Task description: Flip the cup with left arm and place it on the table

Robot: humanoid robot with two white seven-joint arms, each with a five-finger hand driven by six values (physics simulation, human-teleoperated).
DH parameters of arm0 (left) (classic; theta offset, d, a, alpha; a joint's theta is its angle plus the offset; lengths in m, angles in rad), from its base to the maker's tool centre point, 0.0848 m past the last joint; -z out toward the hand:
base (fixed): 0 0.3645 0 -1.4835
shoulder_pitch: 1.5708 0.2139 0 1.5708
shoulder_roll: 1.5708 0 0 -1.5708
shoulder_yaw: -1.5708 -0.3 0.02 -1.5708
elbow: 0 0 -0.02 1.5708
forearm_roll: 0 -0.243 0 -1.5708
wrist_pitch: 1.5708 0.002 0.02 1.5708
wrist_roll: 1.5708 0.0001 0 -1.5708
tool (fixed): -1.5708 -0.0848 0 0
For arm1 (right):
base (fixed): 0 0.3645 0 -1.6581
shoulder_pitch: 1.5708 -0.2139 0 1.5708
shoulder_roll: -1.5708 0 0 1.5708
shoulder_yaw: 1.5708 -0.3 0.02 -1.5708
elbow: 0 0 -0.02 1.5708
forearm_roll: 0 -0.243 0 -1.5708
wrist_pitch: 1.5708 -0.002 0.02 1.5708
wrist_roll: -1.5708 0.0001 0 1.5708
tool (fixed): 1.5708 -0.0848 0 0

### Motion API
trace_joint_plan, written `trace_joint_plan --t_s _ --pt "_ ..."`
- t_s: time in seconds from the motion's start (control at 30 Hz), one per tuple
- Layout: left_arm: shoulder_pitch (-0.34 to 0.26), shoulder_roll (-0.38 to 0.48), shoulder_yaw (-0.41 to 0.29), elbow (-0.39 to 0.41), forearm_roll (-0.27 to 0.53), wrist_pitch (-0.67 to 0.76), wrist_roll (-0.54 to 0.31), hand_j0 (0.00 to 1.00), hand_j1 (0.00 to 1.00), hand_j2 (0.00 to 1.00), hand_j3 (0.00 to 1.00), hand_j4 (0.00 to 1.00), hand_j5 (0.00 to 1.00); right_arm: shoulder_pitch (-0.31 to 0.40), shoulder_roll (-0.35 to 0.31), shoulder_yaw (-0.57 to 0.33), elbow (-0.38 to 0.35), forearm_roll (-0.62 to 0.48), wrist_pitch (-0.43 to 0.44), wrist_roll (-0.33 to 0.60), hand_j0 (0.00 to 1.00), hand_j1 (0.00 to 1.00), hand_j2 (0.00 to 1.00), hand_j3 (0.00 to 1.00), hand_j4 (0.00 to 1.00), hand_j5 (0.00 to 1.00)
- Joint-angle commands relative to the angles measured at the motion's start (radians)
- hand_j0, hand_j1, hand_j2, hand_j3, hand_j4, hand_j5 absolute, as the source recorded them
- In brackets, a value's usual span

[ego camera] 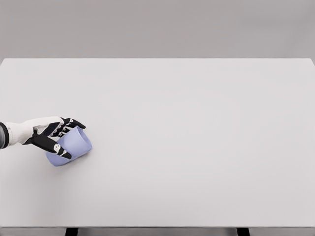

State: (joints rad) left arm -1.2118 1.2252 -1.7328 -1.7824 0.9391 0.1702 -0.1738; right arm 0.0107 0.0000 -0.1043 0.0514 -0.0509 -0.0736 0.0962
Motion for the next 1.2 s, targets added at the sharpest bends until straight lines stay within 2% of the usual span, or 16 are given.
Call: trace_joint_plan --t_s 0.0,0.33,0.7,0.9,1.17 --pt "0.000 -0.001 0.002 0.000 0.007 -0.001 -0.001 0.67 0.67 0.67 0.67 0.67 0.67 0.000 0.000 0.000 0.001 -0.001 0.000 0.000 1.00 1.00 1.00 1.00 1.00 1.00" --pt "0.002 -0.001 0.067 0.001 0.009 -0.012 -0.001 0.67 0.67 0.67 0.67 0.67 0.67 0.000 0.000 0.000 -0.001 0.000 0.000 -0.001 1.00 1.00 1.00 1.00 1.00 1.00" --pt "0.002 0.000 0.101 0.001 0.009 -0.014 -0.001 0.63 0.63 0.63 0.63 0.63 0.63 0.000 0.000 0.000 -0.001 -0.001 0.000 0.000 1.00 1.00 1.00 1.00 1.00 1.00" --pt "0.008 -0.001 0.167 0.005 0.009 -0.014 -0.001 0.63 0.63 0.63 0.63 0.63 0.63 0.000 0.000 0.000 0.001 0.000 0.000 0.000 1.00 1.00 1.00 1.00 1.00 1.00" --pt "0.008 -0.016 0.174 0.008 0.010 -0.012 -0.001 0.61 0.61 0.61 0.61 0.61 0.61 0.000 0.000 0.000 -0.001 0.000 0.000 0.000 1.00 1.00 1.00 1.00 1.00 1.00"
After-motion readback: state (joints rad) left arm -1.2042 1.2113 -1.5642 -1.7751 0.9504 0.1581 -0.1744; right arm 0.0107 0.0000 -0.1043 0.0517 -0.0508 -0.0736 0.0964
